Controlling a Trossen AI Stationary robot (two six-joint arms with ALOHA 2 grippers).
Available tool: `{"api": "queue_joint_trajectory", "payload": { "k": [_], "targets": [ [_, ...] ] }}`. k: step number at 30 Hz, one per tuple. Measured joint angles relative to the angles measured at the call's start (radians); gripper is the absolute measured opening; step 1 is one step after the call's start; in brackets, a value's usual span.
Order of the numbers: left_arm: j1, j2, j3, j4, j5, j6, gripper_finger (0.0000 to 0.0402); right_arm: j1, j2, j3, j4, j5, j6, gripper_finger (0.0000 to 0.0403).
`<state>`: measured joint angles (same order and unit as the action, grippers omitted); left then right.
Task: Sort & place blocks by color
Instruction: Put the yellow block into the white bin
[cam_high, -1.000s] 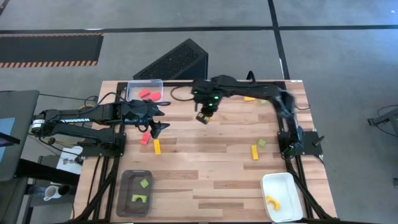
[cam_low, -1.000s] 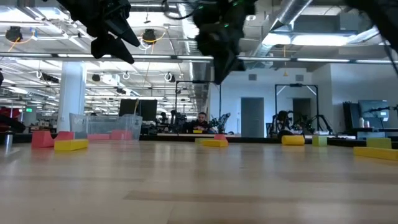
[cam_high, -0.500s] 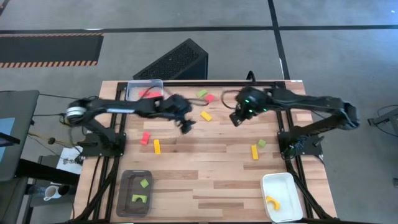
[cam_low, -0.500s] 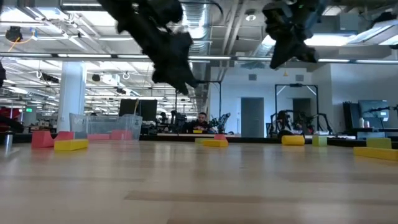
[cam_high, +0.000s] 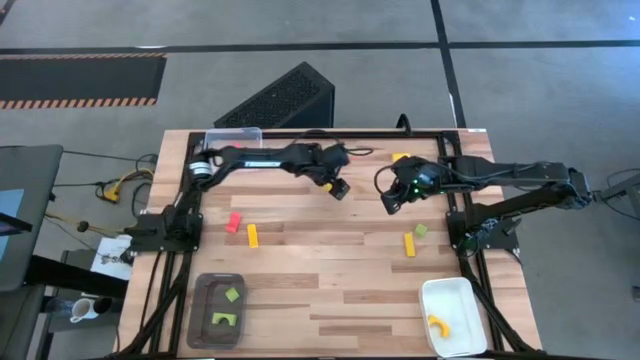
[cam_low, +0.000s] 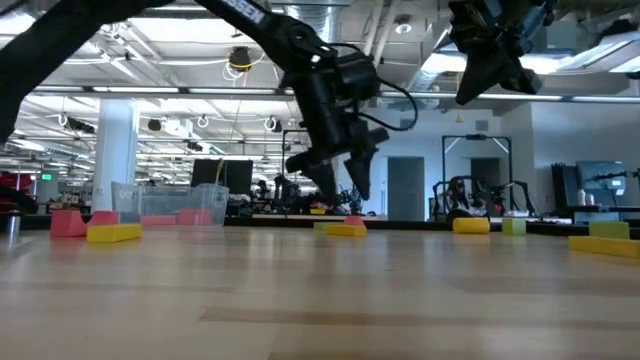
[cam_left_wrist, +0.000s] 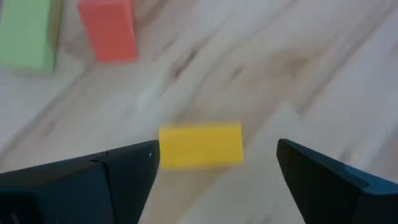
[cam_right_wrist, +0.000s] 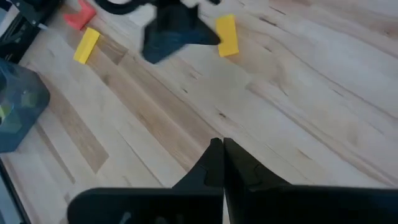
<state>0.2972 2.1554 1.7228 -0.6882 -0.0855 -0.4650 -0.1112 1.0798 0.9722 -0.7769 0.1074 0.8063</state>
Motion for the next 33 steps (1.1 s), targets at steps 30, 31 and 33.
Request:
{"api": "queue_joint_trajectory", "payload": {
  "k": [30, 31, 33],
  "targets": [
    [-0.006, 0.175, 0.093, -0.11, 0.009, 0.033, 0.0343, -0.009, 0.005, 0.0, 0.003, -0.056, -0.013, 0.0019],
    [-0.008, 0.175, 0.093, -0.11, 0.002, 0.036, 0.0343, -0.009, 0.005, 0.0, 0.004, -0.056, -0.012, 0.0018],
    [-0.015, 0.176, 0.092, -0.106, -0.012, 0.047, 0.0343, -0.009, 0.005, 0.0, 0.007, -0.058, -0.01, 0.0016]
  ]
}}
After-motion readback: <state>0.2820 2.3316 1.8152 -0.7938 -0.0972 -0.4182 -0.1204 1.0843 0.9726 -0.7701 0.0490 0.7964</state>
